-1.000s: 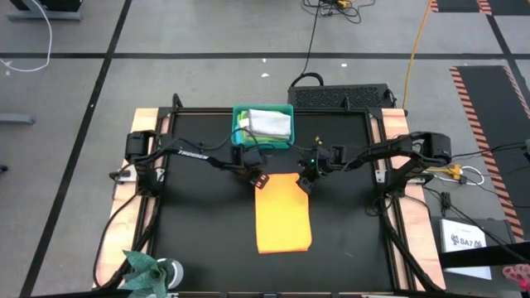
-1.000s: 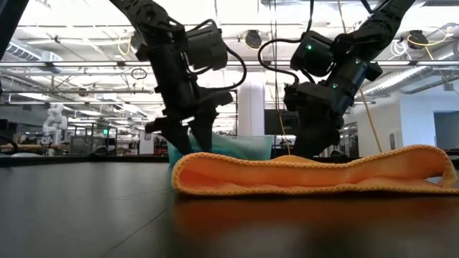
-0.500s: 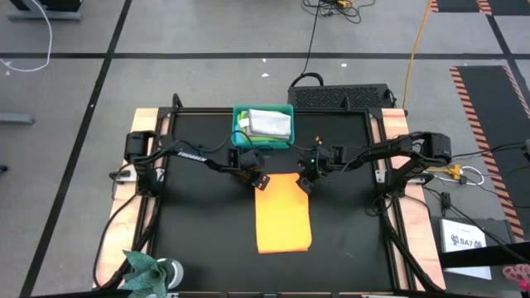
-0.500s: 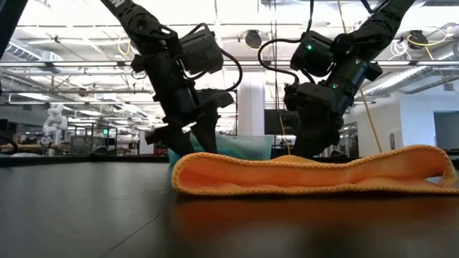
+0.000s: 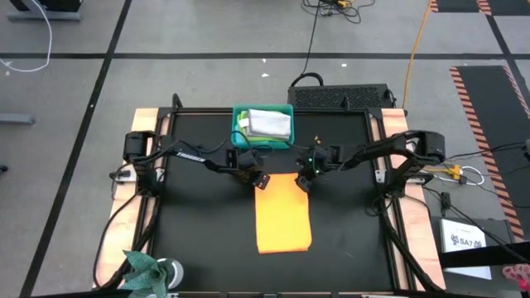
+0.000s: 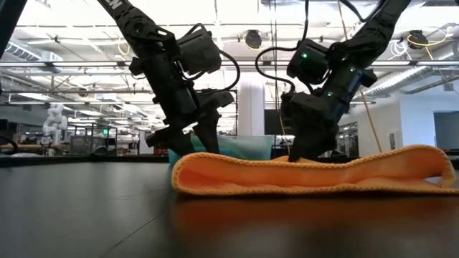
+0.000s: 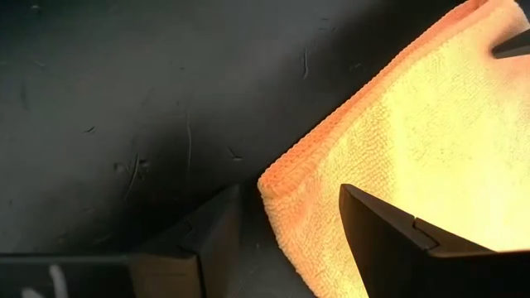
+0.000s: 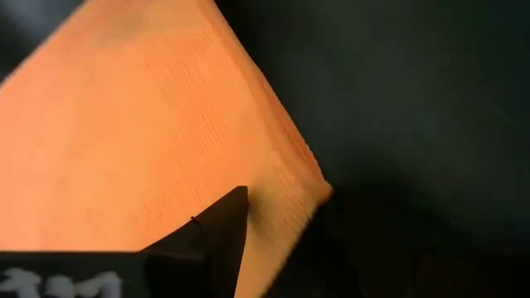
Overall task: Fold microfiber towels
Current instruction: Fold the orange microfiber towel
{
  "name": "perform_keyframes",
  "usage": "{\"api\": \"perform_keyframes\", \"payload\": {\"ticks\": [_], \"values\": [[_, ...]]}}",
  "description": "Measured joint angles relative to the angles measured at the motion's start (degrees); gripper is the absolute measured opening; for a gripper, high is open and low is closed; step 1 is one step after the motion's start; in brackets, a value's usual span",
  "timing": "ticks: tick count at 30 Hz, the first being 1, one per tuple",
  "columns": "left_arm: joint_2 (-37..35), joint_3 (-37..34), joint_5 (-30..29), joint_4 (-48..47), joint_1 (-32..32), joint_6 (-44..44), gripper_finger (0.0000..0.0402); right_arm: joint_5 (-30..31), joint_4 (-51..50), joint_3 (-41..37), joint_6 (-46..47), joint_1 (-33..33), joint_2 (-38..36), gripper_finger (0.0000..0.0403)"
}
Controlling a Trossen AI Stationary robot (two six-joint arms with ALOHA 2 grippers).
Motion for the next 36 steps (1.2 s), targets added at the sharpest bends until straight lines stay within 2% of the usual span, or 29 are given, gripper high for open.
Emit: {"api": "perform_keyframes", "payload": {"ticks": [5, 8, 11, 17, 19, 29, 36], "values": [[0.05, 0.00, -0.07, -0.02, 0.00, 0.01, 0.0208, -1.18, 2.29, 0.07, -0.13, -0.06, 1.64, 0.0174], [0.09, 0.00, -0.72, -0.02, -0.07, -0.13, 0.0192, -1.21, 2.14, 0.00, -0.22, -0.15, 1.69, 0.0155], [0.13, -0.02, -1.29, -0.25, -0.09, 0.29, 0.0154, -0.98, 1.86, -0.02, -0.24, -0.15, 1.78, 0.0117], [0.28, -0.11, -1.66, -0.26, -0.04, 1.83, 0.0042, -0.56, 1.21, -0.09, -0.44, -0.22, 1.89, 0.0024], [0.34, -0.11, -1.62, 0.09, -0.04, 2.38, 0.0013, -0.58, 1.15, -0.09, -0.81, -0.22, 1.89, 0.0008], [0.35, -0.11, -2.21, 4.31, -0.11, 3.06, 0.0004, -0.94, 1.02, -0.13, -0.44, -0.11, 1.81, 0.0003], [0.35, -0.11, -1.29, 4.01, -0.15, 3.06, 0.0002, -1.40, -1.02, -0.33, -0.45, 0.06, -1.54, 0.0001]]}}
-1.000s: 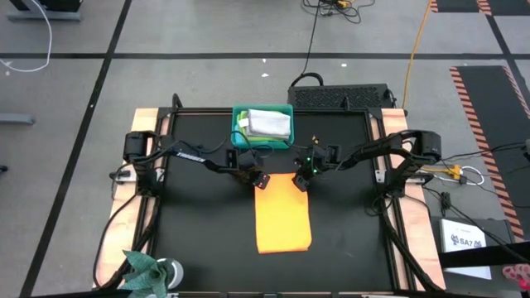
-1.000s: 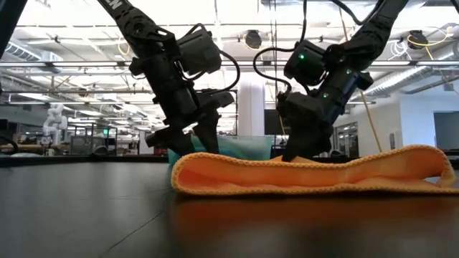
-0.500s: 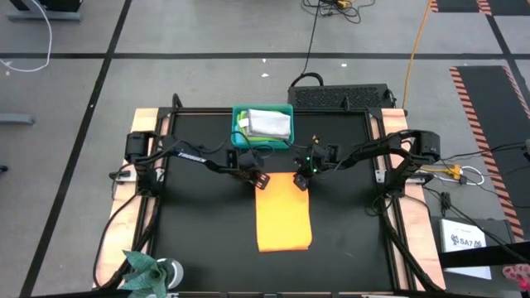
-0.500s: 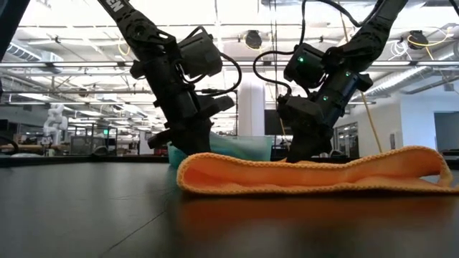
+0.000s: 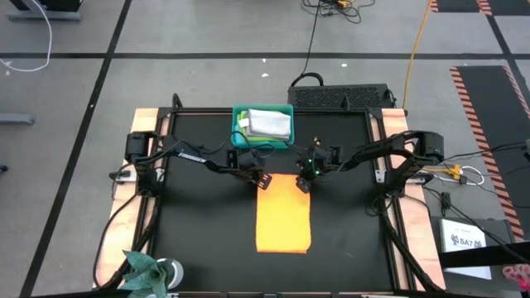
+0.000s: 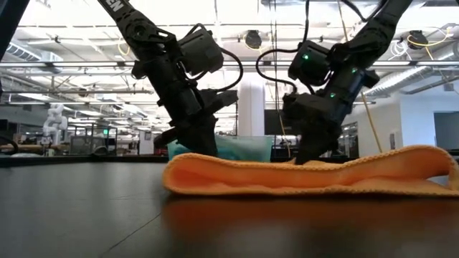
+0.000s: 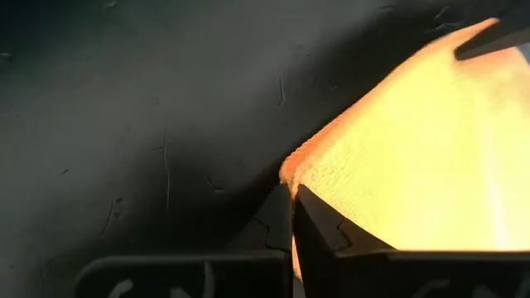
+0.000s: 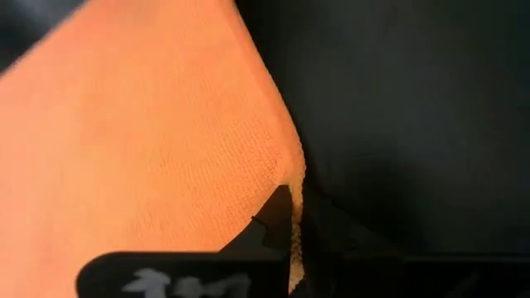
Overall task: Fold microfiber towels
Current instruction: Fold the orange microfiber towel
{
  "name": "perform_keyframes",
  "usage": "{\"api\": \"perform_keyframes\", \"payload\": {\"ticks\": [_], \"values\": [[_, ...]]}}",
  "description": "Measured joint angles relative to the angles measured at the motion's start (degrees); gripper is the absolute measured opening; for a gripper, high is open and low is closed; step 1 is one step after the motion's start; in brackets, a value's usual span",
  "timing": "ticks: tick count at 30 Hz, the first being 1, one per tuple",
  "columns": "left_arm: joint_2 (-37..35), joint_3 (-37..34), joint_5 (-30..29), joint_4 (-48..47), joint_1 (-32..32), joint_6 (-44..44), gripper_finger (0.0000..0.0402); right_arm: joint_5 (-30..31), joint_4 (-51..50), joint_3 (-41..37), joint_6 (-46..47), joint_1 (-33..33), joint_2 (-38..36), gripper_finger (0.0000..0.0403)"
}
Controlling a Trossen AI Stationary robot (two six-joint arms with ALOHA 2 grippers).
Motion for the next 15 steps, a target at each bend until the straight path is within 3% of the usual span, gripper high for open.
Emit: {"api": "perform_keyframes", "payload": {"ticks": [6, 15], "values": [[-1.45, 0.61, 0.23, 0.12, 0.00, -0.04, 0.0001, 1.72, -6.27, 0.04, -0.83, 1.49, -2.28, 0.0001], [-3.45, 1.53, -0.90, -0.50, -0.82, 0.95, 0.0001, 3.07, -5.81, 0.07, 0.33, 3.83, -2.86, 0.0001]]}}
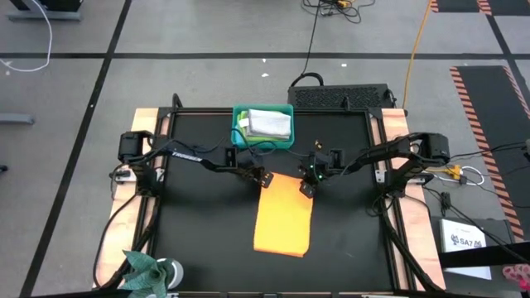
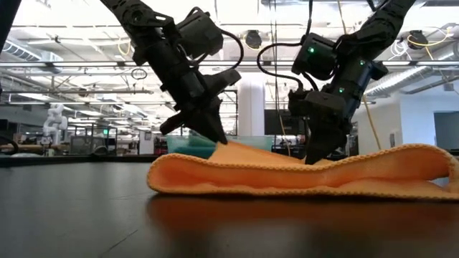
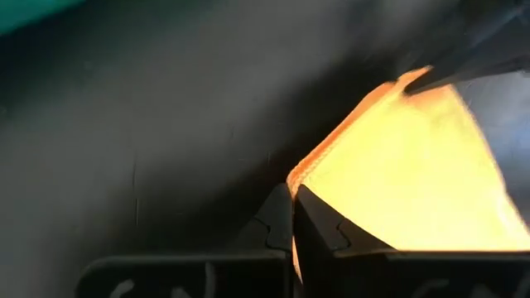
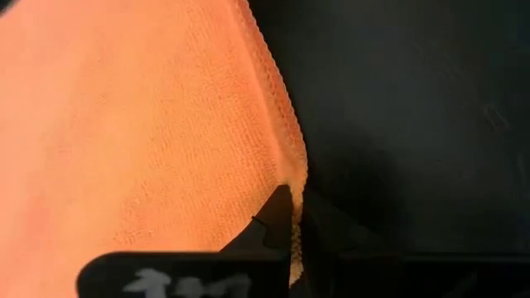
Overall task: Fold microfiber towels
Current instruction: Fold the orange microfiber towel
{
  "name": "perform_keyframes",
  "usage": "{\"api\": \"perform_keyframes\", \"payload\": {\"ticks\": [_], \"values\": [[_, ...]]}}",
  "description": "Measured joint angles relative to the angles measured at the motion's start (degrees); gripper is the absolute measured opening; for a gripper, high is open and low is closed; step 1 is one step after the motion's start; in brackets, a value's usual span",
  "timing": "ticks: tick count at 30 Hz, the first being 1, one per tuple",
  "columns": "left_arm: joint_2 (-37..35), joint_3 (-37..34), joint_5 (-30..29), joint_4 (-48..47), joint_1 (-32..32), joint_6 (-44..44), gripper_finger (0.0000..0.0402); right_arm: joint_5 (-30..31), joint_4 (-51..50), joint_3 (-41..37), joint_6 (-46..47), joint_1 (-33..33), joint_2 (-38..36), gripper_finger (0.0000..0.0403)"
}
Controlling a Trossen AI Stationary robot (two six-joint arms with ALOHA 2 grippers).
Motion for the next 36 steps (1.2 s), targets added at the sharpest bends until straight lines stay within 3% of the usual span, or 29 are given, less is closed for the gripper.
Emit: {"api": "perform_keyframes", "payload": {"ticks": [11, 15, 24, 32, 36], "values": [[0.14, -0.02, -0.70, -0.97, -0.39, -0.49, 0.0000, 0.37, -1.25, 0.00, 0.04, 0.38, -6.69, 0.0000], [0.14, -0.02, -0.74, -0.62, -0.36, -0.14, 0.0000, 3.24, -2.64, 0.00, -0.27, 0.98, -8.97, 0.0000], [0.05, 4.09, -3.79, -0.95, -3.23, 7.65, 0.0000, 5.61, -4.40, 0.03, -0.71, 3.51, -10.37, 0.0000], [-0.01, 9.61, -6.29, -14.03, -5.36, 9.37, 0.0000, 9.09, -12.15, 4.90, -0.03, 9.01, -10.35, 0.0000], [-0.01, 9.62, -6.35, -15.37, -6.52, 8.55, 0.0000, 10.82, -16.64, 8.60, 0.42, 12.34, -10.35, 0.0000]]}}
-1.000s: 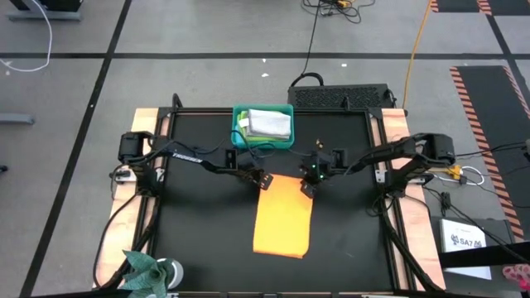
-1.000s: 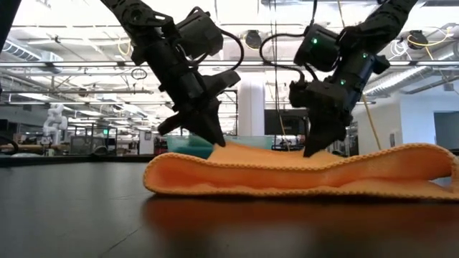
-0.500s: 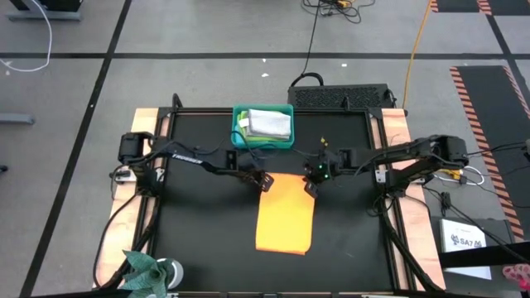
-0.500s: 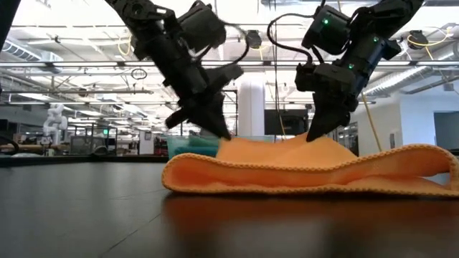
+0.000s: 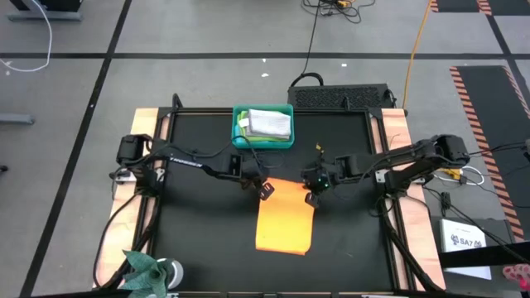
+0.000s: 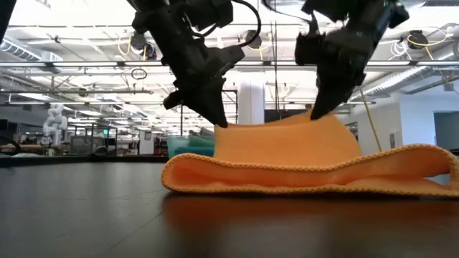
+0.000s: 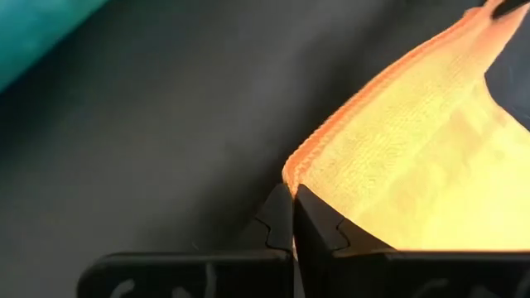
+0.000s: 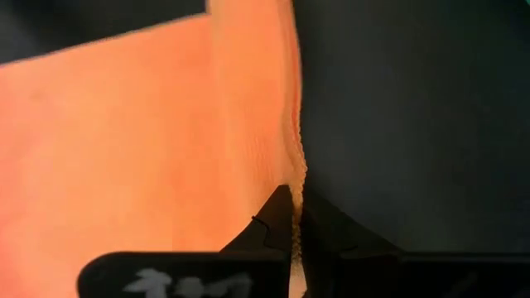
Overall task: Fold microfiber towels
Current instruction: Fold the orange microfiber towel
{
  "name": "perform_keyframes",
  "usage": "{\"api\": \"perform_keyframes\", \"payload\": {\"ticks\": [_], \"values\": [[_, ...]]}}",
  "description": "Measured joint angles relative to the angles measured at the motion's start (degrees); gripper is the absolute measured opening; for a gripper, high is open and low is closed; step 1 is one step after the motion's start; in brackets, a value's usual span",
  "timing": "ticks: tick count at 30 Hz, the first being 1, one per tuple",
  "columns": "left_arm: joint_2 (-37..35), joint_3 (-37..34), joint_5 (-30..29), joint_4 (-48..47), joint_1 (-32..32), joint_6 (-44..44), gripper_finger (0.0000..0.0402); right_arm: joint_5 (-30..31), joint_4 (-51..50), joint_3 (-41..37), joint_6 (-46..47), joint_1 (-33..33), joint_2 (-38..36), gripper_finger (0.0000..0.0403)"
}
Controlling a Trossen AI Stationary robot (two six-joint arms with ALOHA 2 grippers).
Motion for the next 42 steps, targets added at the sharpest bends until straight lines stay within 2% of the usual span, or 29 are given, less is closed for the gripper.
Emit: {"api": "perform_keyframes", "payload": {"ticks": [13, 20, 31, 42], "values": [[0.00, 0.00, 1.28, -0.24, -6.47, -4.41, 0.0000, 1.53, -0.20, 1.43, 12.00, 11.30, 0.00, 0.0000], [0.00, 0.00, 2.42, -0.15, -9.25, -7.14, 0.0000, 1.42, 4.16, 1.48, 18.39, 17.55, 0.83, 0.0000], [0.00, 0.04, 3.38, -0.47, -14.27, -11.66, 0.0000, 1.14, 13.97, 1.50, 25.71, 25.27, 7.56, 0.0000], [0.20, -0.33, 4.03, -0.67, -20.10, -17.18, 0.0000, -0.02, 20.43, 1.50, 30.27, 28.90, 12.25, 0.0000]]}}
